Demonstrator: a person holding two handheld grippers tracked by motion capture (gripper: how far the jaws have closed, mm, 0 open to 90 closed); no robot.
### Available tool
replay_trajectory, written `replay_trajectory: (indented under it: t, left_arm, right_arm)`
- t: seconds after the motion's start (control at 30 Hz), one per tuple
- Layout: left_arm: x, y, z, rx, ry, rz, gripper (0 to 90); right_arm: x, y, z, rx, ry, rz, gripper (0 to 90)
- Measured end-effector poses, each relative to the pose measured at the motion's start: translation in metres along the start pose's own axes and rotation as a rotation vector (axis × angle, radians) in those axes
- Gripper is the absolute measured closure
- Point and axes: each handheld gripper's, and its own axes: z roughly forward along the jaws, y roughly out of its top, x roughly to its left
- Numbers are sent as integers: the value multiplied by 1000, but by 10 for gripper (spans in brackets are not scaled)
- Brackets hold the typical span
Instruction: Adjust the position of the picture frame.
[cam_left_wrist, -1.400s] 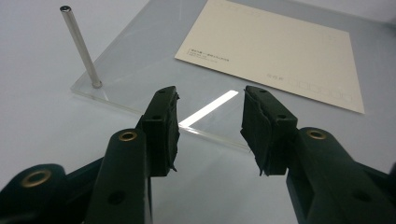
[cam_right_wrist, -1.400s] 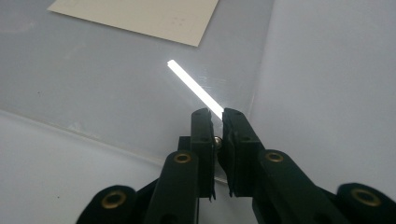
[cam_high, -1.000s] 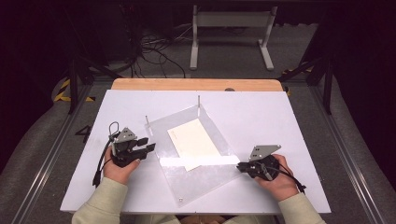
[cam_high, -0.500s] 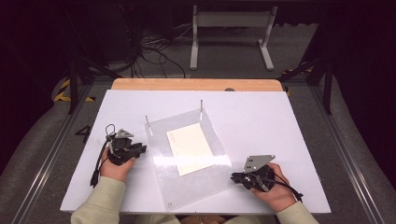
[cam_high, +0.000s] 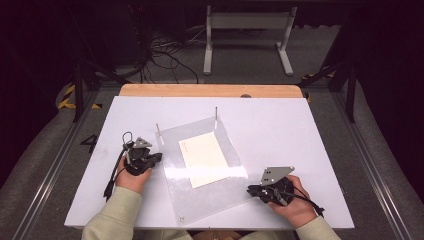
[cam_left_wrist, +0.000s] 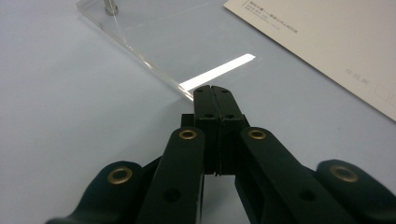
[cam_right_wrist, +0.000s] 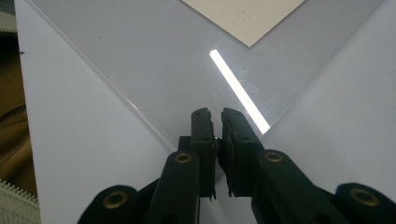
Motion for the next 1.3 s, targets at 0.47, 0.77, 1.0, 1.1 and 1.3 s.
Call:
replay_trajectory:
  t: [0.47, 0.77, 1.0, 1.1, 1.3]
  left_arm:
    - [-18, 46, 52, -47, -6, 71, 900]
    - [-28, 46, 51, -13, -69, 88, 900]
    - [-37, 35, 17, -35, -165, 145, 820]
    - [-50, 21, -10, -58, -232, 218, 800]
    - [-69, -7, -37, -11, -364, 311, 815]
  right_arm:
    - [18, -9, -8, -1, 41, 18, 834]
    - [32, -13, -13, 14, 64, -17, 835]
    - [31, -15, -14, 3, 68, -13, 832]
    - [31, -15, -13, -3, 74, -8, 831]
    - [31, -15, -13, -1, 72, -11, 831]
